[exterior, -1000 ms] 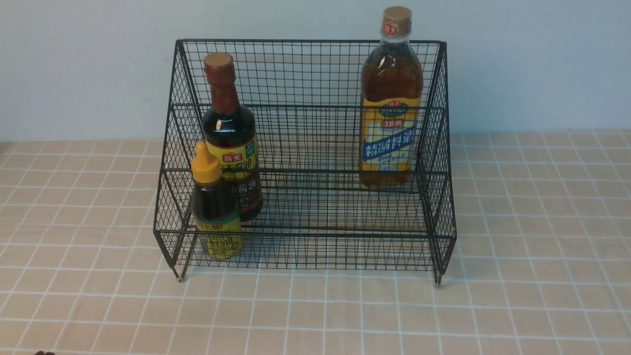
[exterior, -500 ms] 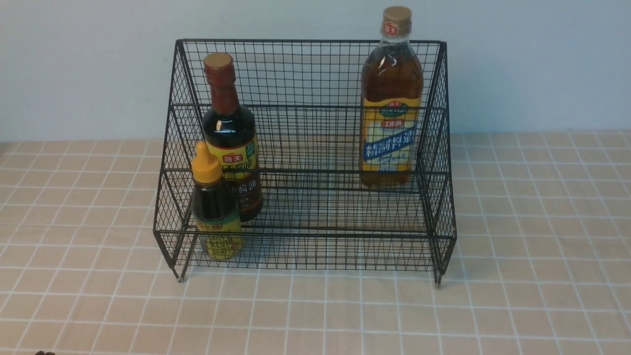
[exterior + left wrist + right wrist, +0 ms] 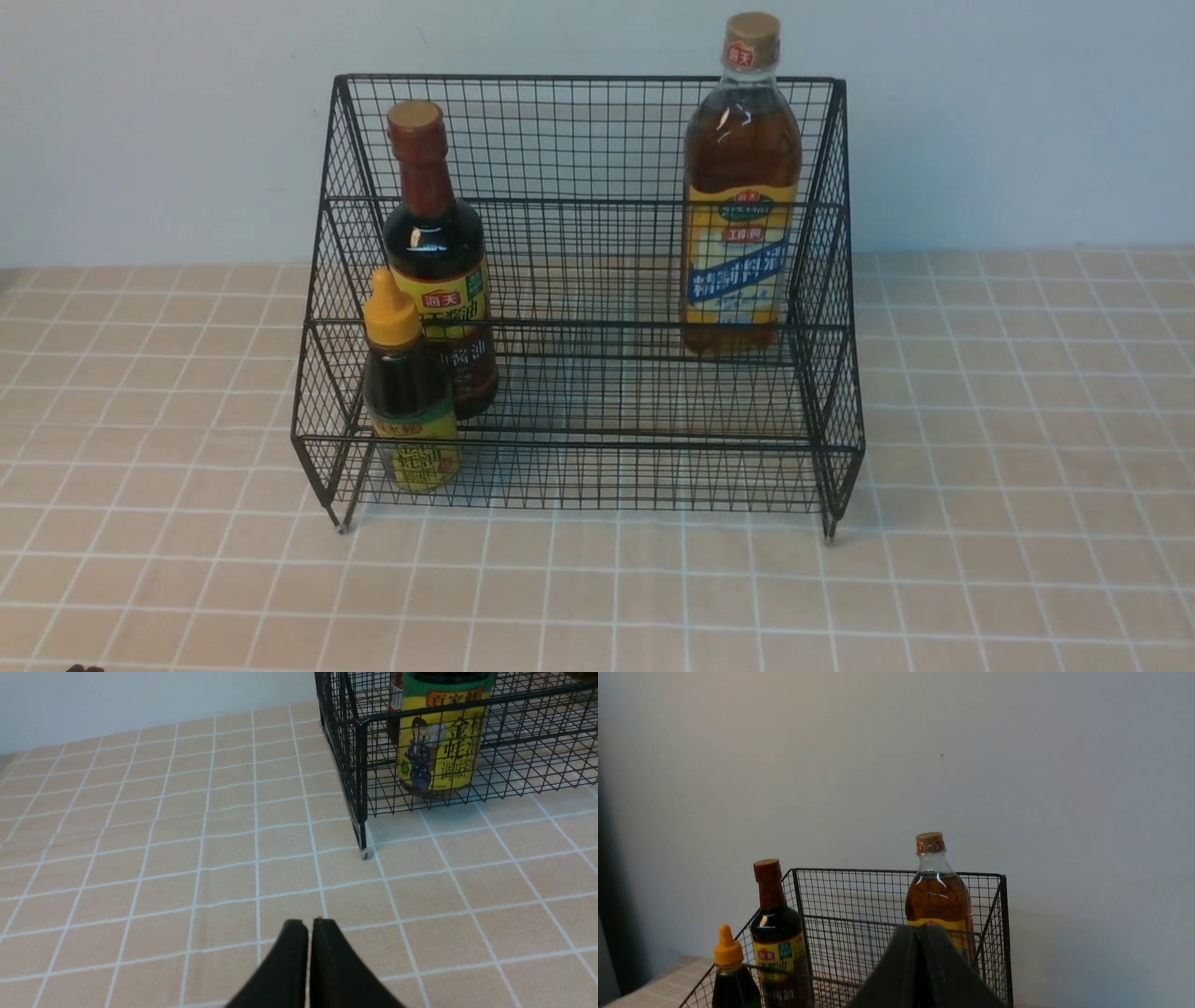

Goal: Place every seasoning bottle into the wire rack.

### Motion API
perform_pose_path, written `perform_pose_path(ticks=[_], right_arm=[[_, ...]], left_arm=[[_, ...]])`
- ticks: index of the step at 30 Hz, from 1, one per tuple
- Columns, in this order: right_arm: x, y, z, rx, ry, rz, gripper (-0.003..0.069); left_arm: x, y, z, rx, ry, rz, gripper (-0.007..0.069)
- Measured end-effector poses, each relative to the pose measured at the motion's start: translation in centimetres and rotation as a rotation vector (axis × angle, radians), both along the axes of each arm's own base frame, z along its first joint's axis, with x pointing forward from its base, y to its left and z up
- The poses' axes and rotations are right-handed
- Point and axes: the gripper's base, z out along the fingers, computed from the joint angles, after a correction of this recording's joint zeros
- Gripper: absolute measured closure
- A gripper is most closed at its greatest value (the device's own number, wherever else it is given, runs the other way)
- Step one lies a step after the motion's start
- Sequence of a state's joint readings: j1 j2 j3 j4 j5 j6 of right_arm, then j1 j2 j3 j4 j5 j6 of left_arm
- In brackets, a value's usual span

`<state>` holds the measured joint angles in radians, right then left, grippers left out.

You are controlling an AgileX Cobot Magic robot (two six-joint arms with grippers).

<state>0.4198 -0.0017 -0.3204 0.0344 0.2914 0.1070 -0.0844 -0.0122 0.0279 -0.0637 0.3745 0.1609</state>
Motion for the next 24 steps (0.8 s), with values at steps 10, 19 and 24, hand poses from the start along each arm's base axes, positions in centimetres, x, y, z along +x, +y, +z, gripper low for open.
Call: perform_pose_path(ticks=[10, 19, 24], right_arm=[[1.7, 0.2, -4.7, -0.122, 0.1, -0.126, 0.0673], [3.0, -0.9, -11.7, -0.179, 0.354, -0.366, 0.0673], [3.0, -1.0, -11.9, -0.193, 0.374, -0.384, 0.0673]], left_arm=[[0.0, 0.0, 0.0, 0.0, 0.001, 0.0, 0.0631], [0.0, 0.0, 0.0, 0.0, 0.001, 0.0, 0.0631], [0.0, 0.0, 0.0, 0.0, 0.002, 0.0, 0.0631]])
